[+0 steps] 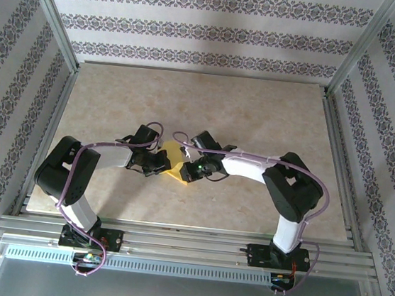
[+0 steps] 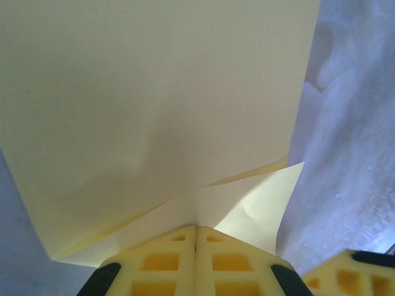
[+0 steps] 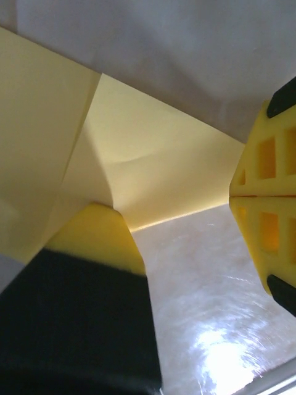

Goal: Fold a paper plane with a square sheet of paper (pick it up from the middle)
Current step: Third fold the triangle at the center of the table.

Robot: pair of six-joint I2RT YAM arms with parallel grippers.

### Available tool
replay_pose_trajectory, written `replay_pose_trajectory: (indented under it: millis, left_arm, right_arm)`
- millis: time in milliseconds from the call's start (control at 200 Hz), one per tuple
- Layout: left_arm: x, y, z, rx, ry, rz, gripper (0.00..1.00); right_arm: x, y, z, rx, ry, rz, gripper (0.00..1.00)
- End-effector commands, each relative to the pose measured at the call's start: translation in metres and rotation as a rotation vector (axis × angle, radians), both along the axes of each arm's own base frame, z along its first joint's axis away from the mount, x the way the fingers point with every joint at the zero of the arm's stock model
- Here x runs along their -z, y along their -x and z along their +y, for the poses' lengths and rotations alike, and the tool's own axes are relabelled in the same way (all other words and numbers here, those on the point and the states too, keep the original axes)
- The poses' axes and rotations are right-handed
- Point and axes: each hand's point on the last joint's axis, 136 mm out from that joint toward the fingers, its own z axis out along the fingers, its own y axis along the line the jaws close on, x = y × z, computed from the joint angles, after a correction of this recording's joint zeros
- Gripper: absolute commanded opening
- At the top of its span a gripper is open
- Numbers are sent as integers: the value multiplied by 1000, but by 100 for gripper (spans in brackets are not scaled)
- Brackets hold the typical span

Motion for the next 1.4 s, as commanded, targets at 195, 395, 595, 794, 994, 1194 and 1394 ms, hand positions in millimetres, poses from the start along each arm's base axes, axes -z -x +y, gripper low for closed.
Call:
replay_pose_trajectory:
  millis: [195,395,595,794,994,1194,1394]
  left_arm:
    - [27,15,25,-21,-130,84,1]
    - [15,7,47,-32,-141,-32,11]
    - [-8,-13,81,-87,-147,-90,19]
    - [-49,-26,84,-93,-129,-155,24]
    - [-73,-16,69,-131,9,-165,35]
    - [-67,-1,49,-153,141,-114,46]
    - [-53,11,41,-189,180,-72,52]
  right_arm:
    - [29,3,-8,27,108,61,8]
    - [51,10,-32,53,228,100,8]
    - [44,6,-31,42,198,78,8]
    - [-3,-7,-5,-1,24,-8,12]
    - [-74,-29,2,77,-171,-194,35]
    - [-89,-47,-24,271,-162,-258,51]
    - [-84,-33,-12,230,-142,-258,52]
